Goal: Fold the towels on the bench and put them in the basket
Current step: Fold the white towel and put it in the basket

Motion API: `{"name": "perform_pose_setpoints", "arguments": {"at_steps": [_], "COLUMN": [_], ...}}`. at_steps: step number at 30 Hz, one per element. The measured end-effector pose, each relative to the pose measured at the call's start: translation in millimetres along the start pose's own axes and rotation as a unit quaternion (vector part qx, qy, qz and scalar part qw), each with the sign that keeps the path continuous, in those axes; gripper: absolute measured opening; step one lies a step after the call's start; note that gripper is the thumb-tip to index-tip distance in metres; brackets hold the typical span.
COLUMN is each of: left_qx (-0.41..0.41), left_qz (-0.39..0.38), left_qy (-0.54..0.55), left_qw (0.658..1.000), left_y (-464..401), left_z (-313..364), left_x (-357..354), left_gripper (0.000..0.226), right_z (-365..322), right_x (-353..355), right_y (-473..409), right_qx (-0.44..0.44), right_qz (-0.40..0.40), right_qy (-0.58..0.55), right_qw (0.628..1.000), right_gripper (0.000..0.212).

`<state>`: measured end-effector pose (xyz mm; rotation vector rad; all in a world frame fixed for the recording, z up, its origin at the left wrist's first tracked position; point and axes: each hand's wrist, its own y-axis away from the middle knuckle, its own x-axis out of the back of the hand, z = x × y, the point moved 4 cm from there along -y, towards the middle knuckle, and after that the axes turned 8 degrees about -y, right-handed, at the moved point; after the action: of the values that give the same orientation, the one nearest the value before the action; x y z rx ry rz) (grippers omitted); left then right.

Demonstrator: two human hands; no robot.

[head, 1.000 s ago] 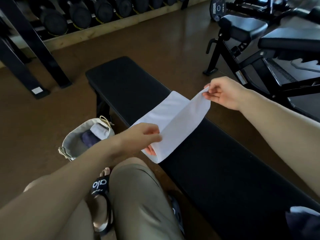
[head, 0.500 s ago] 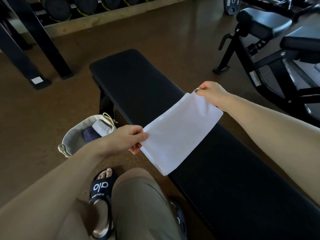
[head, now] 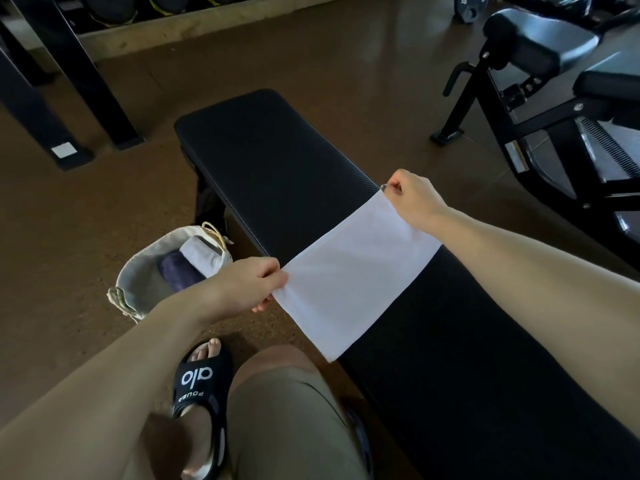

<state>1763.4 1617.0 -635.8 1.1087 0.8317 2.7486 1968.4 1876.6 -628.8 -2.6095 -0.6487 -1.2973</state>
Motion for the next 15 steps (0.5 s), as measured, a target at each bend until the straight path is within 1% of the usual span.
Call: {"name": "perform_pose_setpoints", "arguments": {"at_steps": [5, 8, 9, 11, 13, 15], "left_qx": [0.003, 0.001, 0.000, -0.009, -0.026, -0.042], "left_qz": [0.020, 0.033, 0.040, 0.063, 0.088, 0.099], "left_qy": [-0.077, -0.105, -0.113, -0.127, -0.126, -0.122], "left_qw": [0.997, 0.994, 0.993, 0.990, 0.988, 0.987], "left_y": [1, 3, 4, 5, 5, 6], "left_z": [0, 2, 3, 7, 13, 19], "left_x": [2, 4, 5, 7, 9, 8], "left_gripper": [0.030, 0.027, 0.024, 0.017, 0.013, 0.011], "right_z": [0, -1, -2, -5, -9, -10], "right_x": [-4, -2, 0, 5, 8, 9], "right_y": [2, 4, 5, 6, 5, 4], "right_qx": [-0.002, 0.014, 0.025, 0.061, 0.094, 0.110], "right_qz": [0.022, 0.019, 0.012, -0.012, -0.048, -0.083], "right_qy": [0.013, -0.006, -0.013, -0.005, 0.030, 0.069], "right_qw": [1.000, 1.000, 1.000, 0.998, 0.994, 0.988], "right_gripper": [0.022, 0.015, 0.015, 0.024, 0.032, 0.035]}}
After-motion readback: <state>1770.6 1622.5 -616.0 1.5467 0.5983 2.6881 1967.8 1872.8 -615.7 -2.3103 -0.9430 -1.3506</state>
